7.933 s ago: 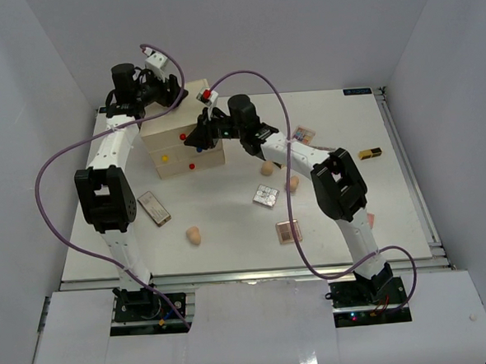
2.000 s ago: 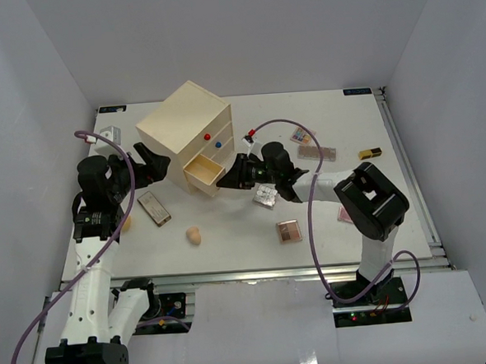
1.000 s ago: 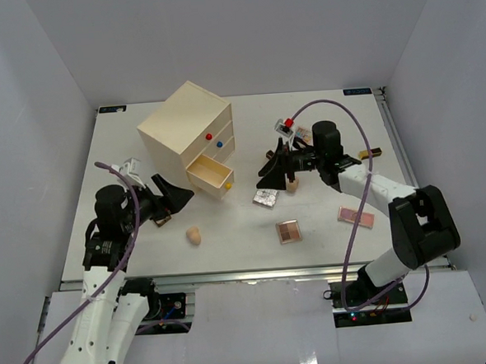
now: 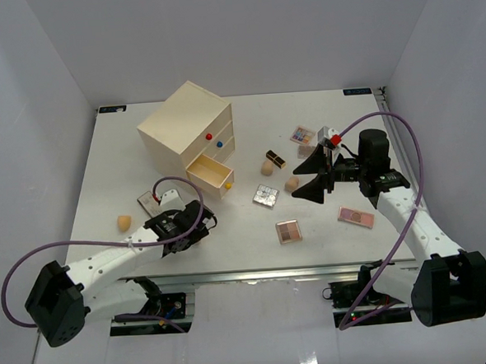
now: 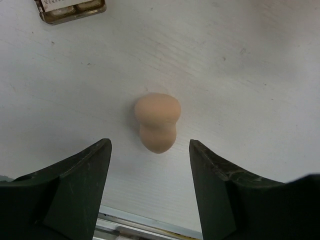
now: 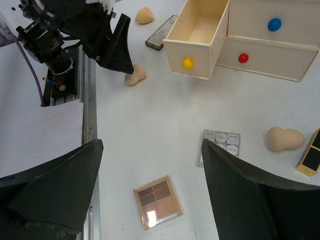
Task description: Organize the makeup
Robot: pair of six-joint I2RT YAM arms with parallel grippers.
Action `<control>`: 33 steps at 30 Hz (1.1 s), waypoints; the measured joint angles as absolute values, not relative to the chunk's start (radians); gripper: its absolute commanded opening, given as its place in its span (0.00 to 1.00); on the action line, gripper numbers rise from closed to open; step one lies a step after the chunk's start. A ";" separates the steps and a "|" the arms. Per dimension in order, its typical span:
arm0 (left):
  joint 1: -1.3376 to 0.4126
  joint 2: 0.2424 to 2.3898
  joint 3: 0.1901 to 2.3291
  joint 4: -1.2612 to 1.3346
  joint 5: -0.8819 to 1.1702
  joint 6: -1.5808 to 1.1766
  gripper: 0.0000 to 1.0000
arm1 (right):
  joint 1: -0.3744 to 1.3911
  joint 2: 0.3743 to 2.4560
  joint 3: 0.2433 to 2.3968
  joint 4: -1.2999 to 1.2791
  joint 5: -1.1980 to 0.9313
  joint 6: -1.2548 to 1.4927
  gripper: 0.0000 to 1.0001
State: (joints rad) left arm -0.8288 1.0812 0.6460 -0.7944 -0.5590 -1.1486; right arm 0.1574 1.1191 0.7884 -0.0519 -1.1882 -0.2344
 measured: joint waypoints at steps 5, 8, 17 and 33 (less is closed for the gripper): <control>-0.829 1.167 0.626 -0.739 -0.586 -1.165 0.49 | 0.156 1.119 0.788 -0.051 -1.189 -0.234 0.86; -0.828 1.176 0.590 -0.682 -0.590 -1.168 0.32 | 0.149 1.119 0.787 -0.050 -1.190 -0.234 0.86; -0.828 1.183 0.544 -0.581 -0.590 -1.173 0.14 | 0.131 1.119 0.773 -0.044 -1.196 -0.220 0.86; -0.862 0.838 0.733 -0.632 -0.361 -0.872 0.00 | 0.113 1.119 0.769 -0.006 -1.216 -0.199 0.87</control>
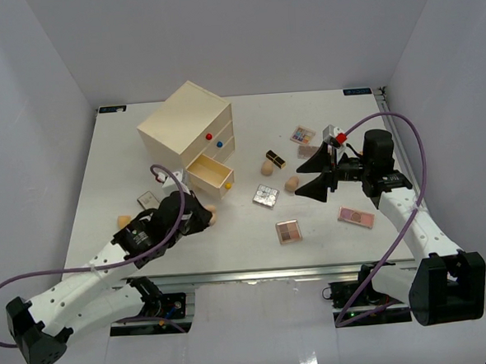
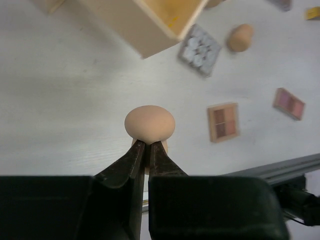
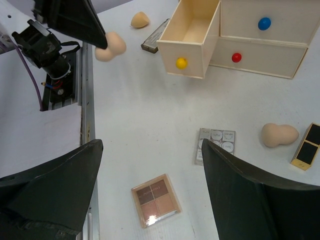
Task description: Organize the makeup
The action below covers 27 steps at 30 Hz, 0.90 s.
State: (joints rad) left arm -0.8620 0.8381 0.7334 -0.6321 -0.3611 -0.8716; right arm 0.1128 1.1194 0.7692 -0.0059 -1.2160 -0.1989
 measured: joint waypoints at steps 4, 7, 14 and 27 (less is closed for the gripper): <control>-0.868 0.932 0.953 -0.681 -0.366 -0.758 0.00 | 0.112 1.119 0.769 -0.001 -1.216 -0.195 0.87; -0.869 1.046 1.107 -0.703 -0.418 -0.674 0.00 | 0.112 1.120 0.769 0.001 -1.216 -0.194 0.87; -0.866 1.282 1.260 -0.736 -0.580 -0.515 0.05 | 0.111 1.121 0.769 0.001 -1.216 -0.194 0.87; -0.778 1.527 1.300 -0.658 -0.699 -0.295 0.12 | 0.104 1.121 0.769 0.001 -1.217 -0.194 0.87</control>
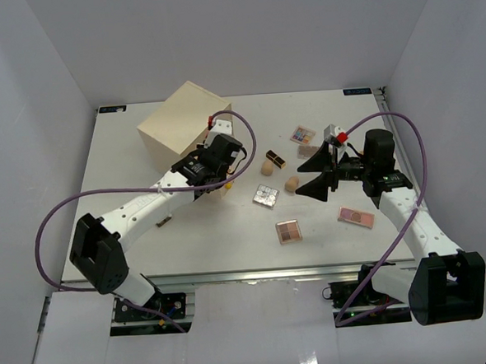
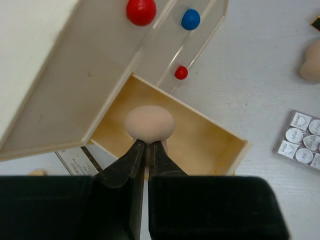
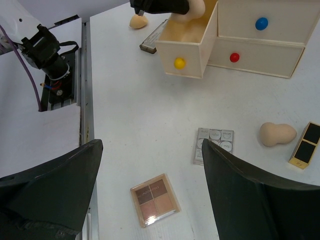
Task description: Organize the makeup
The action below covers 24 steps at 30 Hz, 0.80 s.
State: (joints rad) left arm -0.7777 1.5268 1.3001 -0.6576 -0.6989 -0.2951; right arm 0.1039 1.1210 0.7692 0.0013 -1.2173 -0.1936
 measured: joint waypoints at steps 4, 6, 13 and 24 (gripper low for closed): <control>-0.765 1.556 1.303 -0.618 -0.734 -0.238 0.27 | 0.101 1.121 0.769 0.001 -1.222 -0.192 0.87; -0.762 1.576 1.303 -0.605 -0.754 -0.212 0.37 | 0.098 1.121 0.769 0.002 -1.225 -0.191 0.87; -0.761 1.621 1.302 -0.596 -0.806 -0.152 0.71 | 0.093 1.123 0.769 0.002 -1.233 -0.191 0.87; -0.767 1.582 1.305 -0.598 -0.744 -0.142 0.98 | 0.091 1.152 0.769 0.001 -1.174 -0.189 0.84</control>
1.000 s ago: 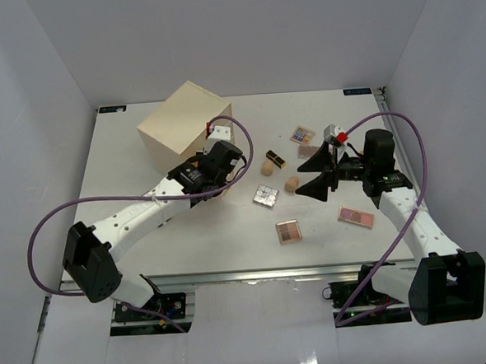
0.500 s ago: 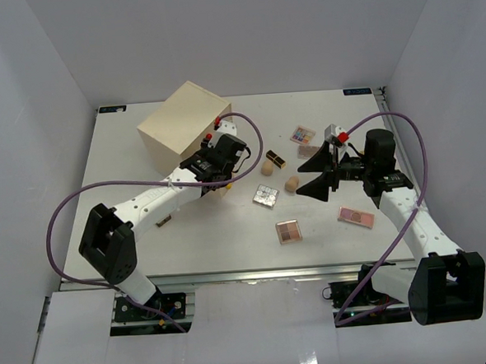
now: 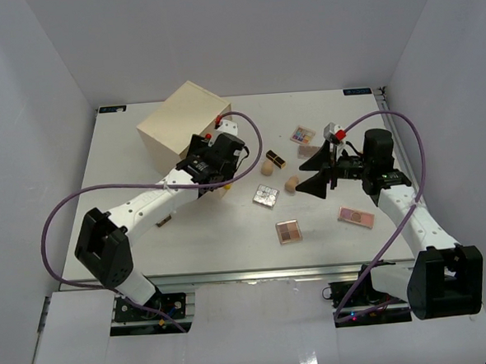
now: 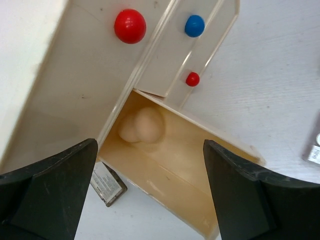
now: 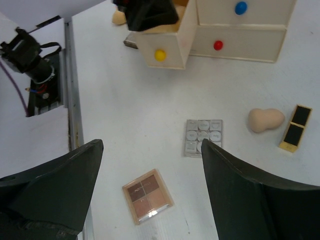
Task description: Organize the makeup
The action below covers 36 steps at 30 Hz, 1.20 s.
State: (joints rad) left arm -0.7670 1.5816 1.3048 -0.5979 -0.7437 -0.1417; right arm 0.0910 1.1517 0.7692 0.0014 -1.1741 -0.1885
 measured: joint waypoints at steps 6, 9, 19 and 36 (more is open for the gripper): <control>-0.769 1.434 1.304 -0.588 -0.561 -0.201 0.98 | 0.095 1.226 0.770 -0.003 -0.941 -0.121 0.75; -0.769 1.349 1.295 -0.555 -0.445 -0.231 0.98 | 0.117 1.288 0.781 -0.022 -0.767 -0.056 0.74; -0.770 1.058 1.083 -0.467 -0.210 -0.321 0.98 | 0.295 1.527 0.854 -0.085 -0.321 0.139 0.65; -0.770 0.510 0.765 -0.500 -0.193 -0.506 0.98 | 0.295 1.734 0.952 -0.068 -0.321 0.226 0.15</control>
State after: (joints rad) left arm -0.7696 0.5099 0.7646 -0.4996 -0.1928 -0.5057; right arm 0.2948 1.7339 0.9520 -0.0676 -0.3213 0.2259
